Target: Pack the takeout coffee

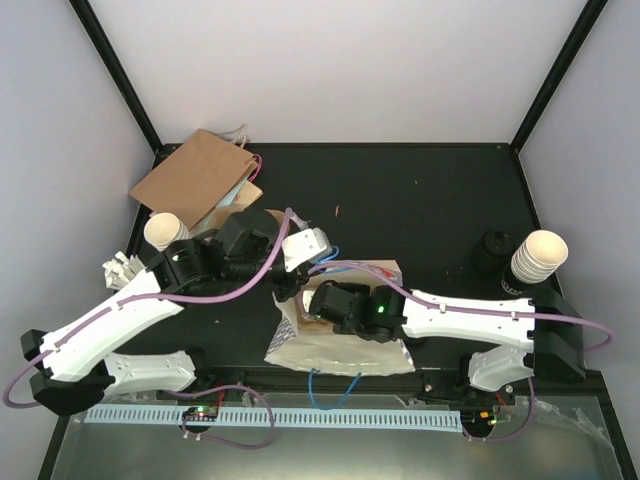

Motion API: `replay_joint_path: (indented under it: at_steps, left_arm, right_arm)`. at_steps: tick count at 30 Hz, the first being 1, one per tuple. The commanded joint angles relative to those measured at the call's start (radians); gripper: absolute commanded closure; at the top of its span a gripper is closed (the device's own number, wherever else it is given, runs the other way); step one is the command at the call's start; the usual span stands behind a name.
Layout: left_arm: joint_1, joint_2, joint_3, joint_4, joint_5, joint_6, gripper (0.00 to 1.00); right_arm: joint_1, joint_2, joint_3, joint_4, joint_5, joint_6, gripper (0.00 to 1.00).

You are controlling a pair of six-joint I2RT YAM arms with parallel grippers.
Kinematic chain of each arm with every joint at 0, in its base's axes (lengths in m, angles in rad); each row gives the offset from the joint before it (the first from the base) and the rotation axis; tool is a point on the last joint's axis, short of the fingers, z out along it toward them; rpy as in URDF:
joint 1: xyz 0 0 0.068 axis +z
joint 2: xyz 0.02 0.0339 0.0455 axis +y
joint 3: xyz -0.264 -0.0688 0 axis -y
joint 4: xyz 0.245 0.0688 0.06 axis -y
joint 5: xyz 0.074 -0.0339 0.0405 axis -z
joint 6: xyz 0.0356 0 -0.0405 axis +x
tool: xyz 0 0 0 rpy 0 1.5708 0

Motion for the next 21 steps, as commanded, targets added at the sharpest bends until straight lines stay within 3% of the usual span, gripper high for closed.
replay_joint_path:
  at_steps: [1,11,21]
  left_arm:
    - [0.011,0.067,0.093,-0.041,-0.093,-0.051,0.99]
    - [0.145,0.303,0.347,-0.159,-0.012,-0.094,0.99]
    - [0.323,0.46,0.477,-0.081,0.308,-0.17,0.99]
  right_arm:
    - [0.005,-0.051,0.04,-0.009,-0.081,0.006,0.99]
    - [0.003,-0.193,0.132,0.03,-0.081,-0.047,0.99]
    - [-0.136,-0.331,0.309,-0.022,-0.046,0.034,0.99]
